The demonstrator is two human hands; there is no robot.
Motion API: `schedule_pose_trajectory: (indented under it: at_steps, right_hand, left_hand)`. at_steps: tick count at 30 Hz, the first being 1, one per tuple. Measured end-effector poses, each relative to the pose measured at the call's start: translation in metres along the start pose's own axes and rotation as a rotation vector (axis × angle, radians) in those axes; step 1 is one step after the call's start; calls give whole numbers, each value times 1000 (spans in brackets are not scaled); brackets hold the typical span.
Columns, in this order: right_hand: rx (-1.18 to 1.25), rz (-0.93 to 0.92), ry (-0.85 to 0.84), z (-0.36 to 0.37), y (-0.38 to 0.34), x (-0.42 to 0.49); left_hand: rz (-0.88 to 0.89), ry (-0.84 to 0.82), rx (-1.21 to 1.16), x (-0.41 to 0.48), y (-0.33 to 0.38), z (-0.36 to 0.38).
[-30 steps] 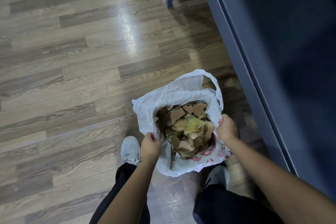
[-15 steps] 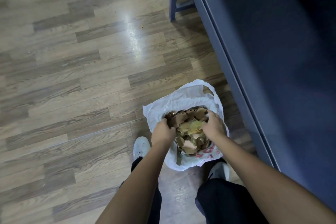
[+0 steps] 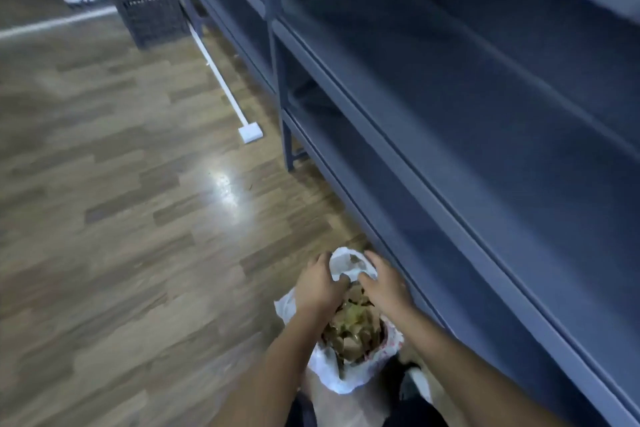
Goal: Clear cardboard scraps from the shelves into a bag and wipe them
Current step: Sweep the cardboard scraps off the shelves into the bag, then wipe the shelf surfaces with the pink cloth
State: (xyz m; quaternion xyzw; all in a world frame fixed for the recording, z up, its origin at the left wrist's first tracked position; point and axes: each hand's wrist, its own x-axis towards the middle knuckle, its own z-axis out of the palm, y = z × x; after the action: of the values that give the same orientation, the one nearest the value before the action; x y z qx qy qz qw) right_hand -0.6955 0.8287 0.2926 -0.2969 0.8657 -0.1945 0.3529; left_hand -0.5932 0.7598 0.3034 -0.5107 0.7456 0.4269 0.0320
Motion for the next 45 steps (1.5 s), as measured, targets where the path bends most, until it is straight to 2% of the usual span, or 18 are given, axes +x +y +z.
schedule_pose_trajectory:
  at_steps: [6, 11, 16, 22, 28, 38, 42, 45]
  right_hand:
    - [76, -53, 130, -76, -54, -58]
    - [90, -173, 317, -153, -82, -96]
    - [40, -300, 463, -213, -104, -134]
    - [8, -343, 636, -265, -108, -180]
    - [-21, -188, 813, -309, -87, -209]
    - [-30, 188, 1070, -343, -28, -241]
    - [-146, 328, 1105, -358, 1, -248]
    - [-241, 474, 1043, -373, 25, -250]
  left_hand:
    - [322, -25, 122, -37, 78, -74]
    - [602, 57, 154, -59, 155, -116]
    - [754, 160, 90, -89, 211, -140]
    - [928, 249, 79, -120, 267, -154]
    - [1081, 132, 80, -138, 326, -138]
    - [1356, -74, 262, -149, 404, -76]
    - [1387, -119, 343, -154, 419, -51]
    - [1380, -125, 380, -156, 428, -34]
